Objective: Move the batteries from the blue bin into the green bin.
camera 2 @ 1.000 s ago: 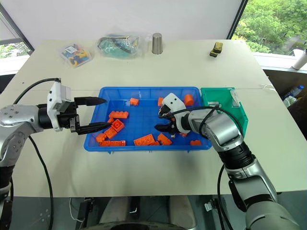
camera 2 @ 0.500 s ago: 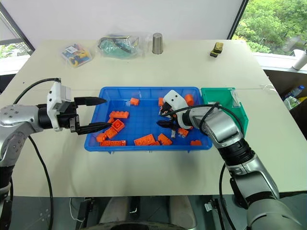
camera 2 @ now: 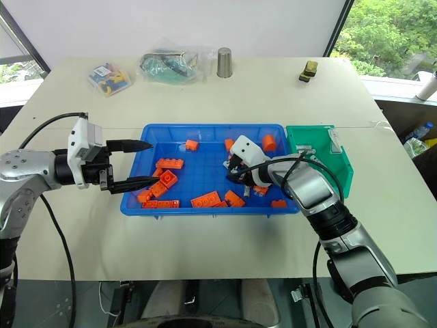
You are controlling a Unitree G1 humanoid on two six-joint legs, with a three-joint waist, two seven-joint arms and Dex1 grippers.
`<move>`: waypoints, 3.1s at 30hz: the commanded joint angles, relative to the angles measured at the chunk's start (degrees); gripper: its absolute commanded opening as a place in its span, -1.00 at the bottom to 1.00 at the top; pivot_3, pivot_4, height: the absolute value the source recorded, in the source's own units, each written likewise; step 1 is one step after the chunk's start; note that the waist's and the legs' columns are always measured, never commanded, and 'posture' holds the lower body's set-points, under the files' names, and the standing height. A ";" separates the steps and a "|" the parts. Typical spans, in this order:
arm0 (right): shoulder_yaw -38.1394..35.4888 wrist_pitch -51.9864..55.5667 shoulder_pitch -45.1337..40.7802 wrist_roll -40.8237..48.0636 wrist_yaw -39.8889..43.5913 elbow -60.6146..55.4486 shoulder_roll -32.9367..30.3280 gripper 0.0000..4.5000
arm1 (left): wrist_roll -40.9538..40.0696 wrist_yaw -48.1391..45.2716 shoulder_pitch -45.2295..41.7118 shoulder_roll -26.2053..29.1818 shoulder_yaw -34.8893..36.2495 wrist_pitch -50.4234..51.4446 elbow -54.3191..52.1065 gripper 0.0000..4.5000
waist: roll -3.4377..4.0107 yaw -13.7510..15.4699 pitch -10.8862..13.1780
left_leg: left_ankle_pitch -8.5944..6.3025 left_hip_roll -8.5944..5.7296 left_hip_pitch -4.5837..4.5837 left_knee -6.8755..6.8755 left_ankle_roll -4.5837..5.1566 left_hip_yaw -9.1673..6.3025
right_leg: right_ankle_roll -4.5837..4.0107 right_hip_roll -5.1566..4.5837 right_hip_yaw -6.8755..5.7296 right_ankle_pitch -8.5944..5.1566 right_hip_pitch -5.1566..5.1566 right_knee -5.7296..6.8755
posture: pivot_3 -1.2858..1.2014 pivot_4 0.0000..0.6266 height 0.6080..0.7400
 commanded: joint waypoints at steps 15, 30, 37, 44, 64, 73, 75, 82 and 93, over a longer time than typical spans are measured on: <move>-31.80 23.89 -1.66 14.12 0.03 -12.46 -11.16 -0.98 | -0.12 -4.34 -4.08 -2.43 -5.97 -0.89 -0.15 1.00 | 0.07 1.77 0.05 | 0.00 -0.05 -0.05 0.04 0.00 0.03 | -0.01 -0.06 0.01 0.00 -0.02 -0.02 | 0.03 -0.52 0.99; -33.02 14.10 10.18 9.35 -1.50 -7.39 -23.59 0.30 | 1.86 -6.97 -9.59 -5.35 -8.75 -3.05 5.36 1.00 | 0.07 1.10 0.04 | -0.03 -0.01 -0.02 0.03 0.07 0.07 | 0.01 0.12 0.11 0.00 -0.01 -0.07 | 0.03 -0.52 0.99; -24.07 6.76 -2.43 10.70 8.01 -5.84 -24.40 0.51 | 1.49 -6.54 -7.15 -4.10 -7.28 -2.76 3.41 1.00 | 0.17 0.90 0.10 | -0.03 0.03 -0.02 0.03 0.07 0.07 | 0.02 0.13 0.14 0.00 -0.03 -0.05 | 0.03 -0.52 0.99; -3.20 -8.39 -7.69 1.64 24.44 -2.53 -24.57 0.98 | 1.26 -5.75 -6.74 -3.60 -6.97 -2.11 1.92 1.00 | 0.16 1.49 0.11 | -0.03 0.06 -0.04 0.06 0.07 0.03 | 0.00 0.19 0.14 -0.01 -0.02 -0.07 | 0.03 -0.52 0.99; 4.95 -19.01 -3.15 -8.37 33.67 -0.23 -17.67 0.98 | -0.16 -1.89 -2.93 -2.29 -4.11 -0.12 -3.16 1.00 | 0.15 1.37 0.11 | -0.03 0.03 -0.05 0.16 0.06 0.04 | 0.02 0.10 0.09 0.00 -0.02 0.01 | 0.03 -0.52 0.99; 4.82 -19.85 -3.61 -11.80 28.86 5.92 -12.41 0.87 | -0.15 -2.28 -4.04 -2.08 -4.63 -0.57 -2.12 1.00 | 0.13 1.26 0.09 | -0.03 0.02 0.03 0.17 0.06 0.04 | 0.01 0.13 0.08 0.00 0.04 0.04 | 0.03 -0.52 0.99; 4.24 -19.75 -3.43 -11.63 28.78 6.02 -11.91 0.61 | -0.12 -2.41 -4.39 -2.13 -4.77 -0.57 -1.86 1.00 | 0.13 1.30 0.09 | -0.03 0.03 0.04 0.17 0.06 0.04 | 0.01 0.14 0.08 0.00 0.05 0.04 | 0.03 -0.52 0.99; 0.45 -13.89 -2.55 -8.03 29.75 -2.45 -13.27 0.00 | 0.30 -3.31 -5.60 -2.50 -5.48 -0.97 -0.59 1.00 | 0.13 1.42 0.09 | -0.03 0.02 0.02 0.18 0.06 0.03 | 0.01 0.13 0.08 0.00 0.07 0.04 | 0.03 -0.52 0.99; -18.85 -2.08 -9.75 -1.70 24.94 1.68 -24.10 0.00 | 1.02 -4.69 -5.36 -1.99 -5.36 -2.05 1.14 1.00 | 0.13 2.09 0.10 | -0.03 -0.01 -0.01 0.12 0.06 -0.02 | 0.00 0.06 0.02 -0.01 0.07 -0.03 | 0.03 -0.52 0.99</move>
